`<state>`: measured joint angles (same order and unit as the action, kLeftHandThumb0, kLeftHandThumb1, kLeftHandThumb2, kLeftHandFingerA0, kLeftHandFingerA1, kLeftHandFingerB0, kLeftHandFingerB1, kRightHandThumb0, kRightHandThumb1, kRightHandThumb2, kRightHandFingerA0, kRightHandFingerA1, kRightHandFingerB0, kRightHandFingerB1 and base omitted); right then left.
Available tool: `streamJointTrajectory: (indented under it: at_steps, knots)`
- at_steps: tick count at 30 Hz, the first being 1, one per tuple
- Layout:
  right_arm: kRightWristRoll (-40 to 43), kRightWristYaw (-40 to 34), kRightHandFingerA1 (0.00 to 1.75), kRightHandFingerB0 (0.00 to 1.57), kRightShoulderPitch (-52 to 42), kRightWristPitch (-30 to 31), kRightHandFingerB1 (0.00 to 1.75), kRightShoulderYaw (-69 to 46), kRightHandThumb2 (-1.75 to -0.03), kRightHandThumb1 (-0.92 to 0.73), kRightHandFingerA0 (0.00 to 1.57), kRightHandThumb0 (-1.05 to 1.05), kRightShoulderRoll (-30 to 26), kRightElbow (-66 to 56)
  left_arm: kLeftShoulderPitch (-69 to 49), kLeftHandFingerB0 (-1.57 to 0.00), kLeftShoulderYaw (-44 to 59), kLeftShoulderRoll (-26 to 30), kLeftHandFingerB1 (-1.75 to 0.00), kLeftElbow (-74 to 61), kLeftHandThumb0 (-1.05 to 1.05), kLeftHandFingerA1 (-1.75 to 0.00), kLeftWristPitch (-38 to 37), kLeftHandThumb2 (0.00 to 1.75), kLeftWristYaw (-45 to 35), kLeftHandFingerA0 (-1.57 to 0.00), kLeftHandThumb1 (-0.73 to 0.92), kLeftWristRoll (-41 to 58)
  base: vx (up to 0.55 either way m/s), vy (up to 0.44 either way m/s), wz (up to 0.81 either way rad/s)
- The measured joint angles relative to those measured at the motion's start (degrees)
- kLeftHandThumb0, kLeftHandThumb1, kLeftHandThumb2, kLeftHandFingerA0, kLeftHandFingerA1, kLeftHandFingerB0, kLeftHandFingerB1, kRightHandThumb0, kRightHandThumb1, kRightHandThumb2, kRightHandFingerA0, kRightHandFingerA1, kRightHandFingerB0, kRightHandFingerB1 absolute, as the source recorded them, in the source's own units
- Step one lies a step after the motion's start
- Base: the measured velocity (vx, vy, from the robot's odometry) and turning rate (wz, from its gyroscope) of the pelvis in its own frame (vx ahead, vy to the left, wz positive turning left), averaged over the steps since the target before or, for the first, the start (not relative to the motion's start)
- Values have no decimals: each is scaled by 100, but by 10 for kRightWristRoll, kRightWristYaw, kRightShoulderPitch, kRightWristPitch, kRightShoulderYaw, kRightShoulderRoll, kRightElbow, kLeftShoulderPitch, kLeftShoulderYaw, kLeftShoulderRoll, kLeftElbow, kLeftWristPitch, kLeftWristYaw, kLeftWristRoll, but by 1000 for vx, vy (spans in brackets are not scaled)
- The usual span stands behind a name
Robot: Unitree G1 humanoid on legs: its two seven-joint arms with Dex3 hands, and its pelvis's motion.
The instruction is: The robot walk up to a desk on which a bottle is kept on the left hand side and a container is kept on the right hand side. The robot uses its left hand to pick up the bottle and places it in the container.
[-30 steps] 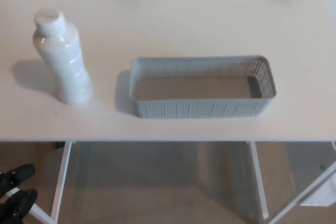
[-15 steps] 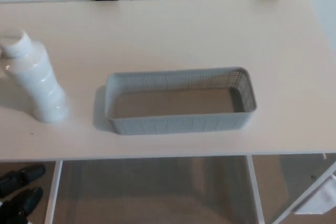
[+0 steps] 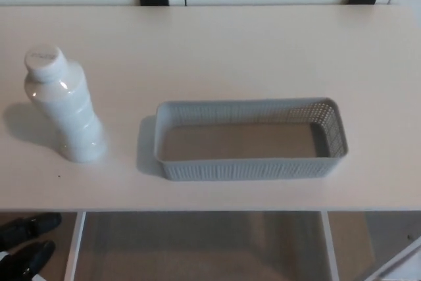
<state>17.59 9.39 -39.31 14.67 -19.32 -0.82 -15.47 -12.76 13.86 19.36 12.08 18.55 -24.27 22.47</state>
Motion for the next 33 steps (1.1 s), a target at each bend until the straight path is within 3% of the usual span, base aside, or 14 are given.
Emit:
streamJointTrajectory:
  at_steps: [1,2,3,4,8,12,19,20,24,25,30,31,33]
  knots:
    - [-1,0,54,20,0,0,32,0,-60,-69,53,-14,0,1,0,-60,0,0,-39,-1,-36,-45,0,60,-1,-73,64,0,0,0,0]
    - [-1,0,54,20,0,0,32,0,-60,-69,53,-14,-1,2,0,-60,0,0,-39,-1,-36,-45,0,60,-1,-73,64,0,0,0,0]
    - [-1,0,65,10,0,0,47,0,-92,-49,47,-11,-1,2,0,-61,0,0,-39,-1,-36,-45,0,60,-1,-74,64,0,0,0,0]
    - [-2,0,54,20,0,-1,33,0,-60,-66,54,-17,-1,4,-1,-60,0,0,-39,-2,-38,-45,0,60,-2,-73,64,0,0,0,0]
    - [-4,-1,53,21,-1,-1,32,1,-59,-67,55,-14,-1,2,-2,-61,0,2,-39,-3,-38,-46,0,59,-4,-75,64,0,0,0,0]
    - [-7,-2,54,22,-2,-1,34,4,-60,-66,55,-17,-1,2,-6,-54,-2,8,-37,-6,-44,-44,0,59,-8,-63,63,-1,0,0,0]
    - [-12,-1,55,22,-14,-1,34,7,-60,-69,53,-15,0,-2,-72,-49,-22,84,-36,-18,-47,-41,0,58,-63,-52,60,-12,0,0,0]
    - [-13,-1,65,11,-15,-1,48,7,-91,-47,48,-13,0,-2,-84,-47,-22,94,-35,-19,-51,-39,0,57,-73,-48,56,-12,0,0,0]
    - [-13,0,65,12,-15,-1,48,7,-90,-46,48,-15,0,-2,-100,-45,-19,104,-34,-14,-56,-38,-2,58,-86,-50,58,-12,0,0,0]
    - [-14,0,55,22,-16,-1,34,7,-60,-67,56,-16,0,6,-127,-47,-13,122,-35,14,-50,-37,-12,57,-107,-46,53,-12,0,0,0]
    - [-16,2,55,23,-17,-2,35,9,-61,-66,55,-15,0,23,-163,-47,-2,163,-35,95,-52,-37,-40,56,-150,-50,52,-13,0,0,0]
    - [-16,2,56,23,-17,-2,35,9,-60,-68,56,-15,0,24,-164,-28,0,168,-45,104,-52,-52,-42,82,-155,-41,44,-13,0,0,0]
    - [-16,3,56,22,-16,-2,34,10,-60,-70,55,-14,0,27,-169,-28,10,185,-44,132,-56,-51,-50,82,-175,-39,45,-11,0,0,0]
